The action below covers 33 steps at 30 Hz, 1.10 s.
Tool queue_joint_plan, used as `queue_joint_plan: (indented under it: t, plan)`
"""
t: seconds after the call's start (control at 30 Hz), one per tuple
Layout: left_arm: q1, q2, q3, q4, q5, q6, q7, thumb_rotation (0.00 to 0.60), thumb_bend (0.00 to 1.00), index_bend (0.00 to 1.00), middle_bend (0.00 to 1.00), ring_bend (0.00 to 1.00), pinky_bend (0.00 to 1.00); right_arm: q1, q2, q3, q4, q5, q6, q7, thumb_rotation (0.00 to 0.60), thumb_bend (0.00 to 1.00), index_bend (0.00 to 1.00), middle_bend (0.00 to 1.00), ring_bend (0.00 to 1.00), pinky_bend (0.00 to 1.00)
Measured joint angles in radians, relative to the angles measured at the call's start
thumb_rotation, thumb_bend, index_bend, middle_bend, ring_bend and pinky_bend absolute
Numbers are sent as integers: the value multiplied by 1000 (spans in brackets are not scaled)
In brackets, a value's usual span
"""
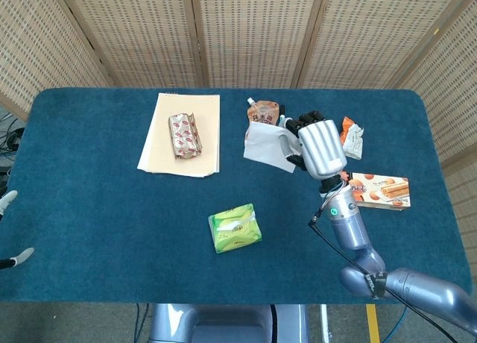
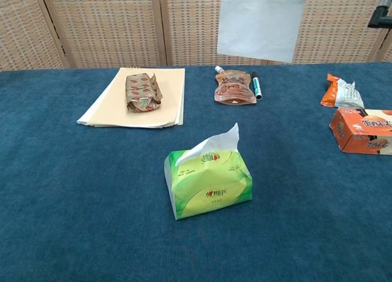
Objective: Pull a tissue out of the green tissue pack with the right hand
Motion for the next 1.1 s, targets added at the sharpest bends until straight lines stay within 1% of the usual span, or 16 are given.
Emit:
queue_joint_plan:
  t: [0.13,0.23,0.3,0.37,0.43,0.5,0.63,0.77,0.87,0.97,1.1]
  plan:
    - [-2,-1,0,-3,-4,-6,10,600,0,0,0,0,0,2,-39,-28,104,-12,-5,16,600,724,688,706,584,449]
    - [-4,-3,-1,-3,-8,-10,13,600,0,0,0,0,0,7,-83,-62,193,-29,-14,25,600,724,688,705,584,451]
    - [-5,-4,-2,-3,-12,-13,14,600,0,0,0,0,0,10,-117,-88,255,-41,-24,31,600,724,688,706,584,478]
    - [-8,-5,-4,-4,-18,-20,18,600,0,0,0,0,0,13,-156,-110,315,-47,-39,45,600,724,688,706,585,527]
    - [-12,-5,-6,-7,-23,-27,24,600,0,0,0,0,0,15,-190,-120,355,-43,-56,71,600,724,688,705,584,538]
    - [-15,-4,-7,-11,-27,-32,28,600,0,0,0,0,0,16,-214,-118,375,-26,-76,117,600,724,688,704,585,539]
    - [-16,-3,-8,-17,-32,-34,31,600,0,0,0,0,0,16,-249,-83,389,45,-126,241,600,707,688,702,585,538]
    - [-16,-1,-11,-21,-36,-32,28,600,0,0,0,0,0,17,-275,-7,410,173,-222,405,600,672,688,702,585,539]
    - [-18,1,-12,-24,-38,-36,29,600,0,0,0,0,0,19,-288,49,440,270,-300,481,600,672,688,702,584,538]
    - [-21,1,-13,-29,-39,-39,34,600,0,0,0,0,0,20,-299,90,476,334,-356,516,600,672,688,702,585,539]
    - [-23,2,-14,-38,-45,-44,45,600,0,0,0,0,0,21,-304,105,501,362,-385,531,600,672,688,702,584,539]
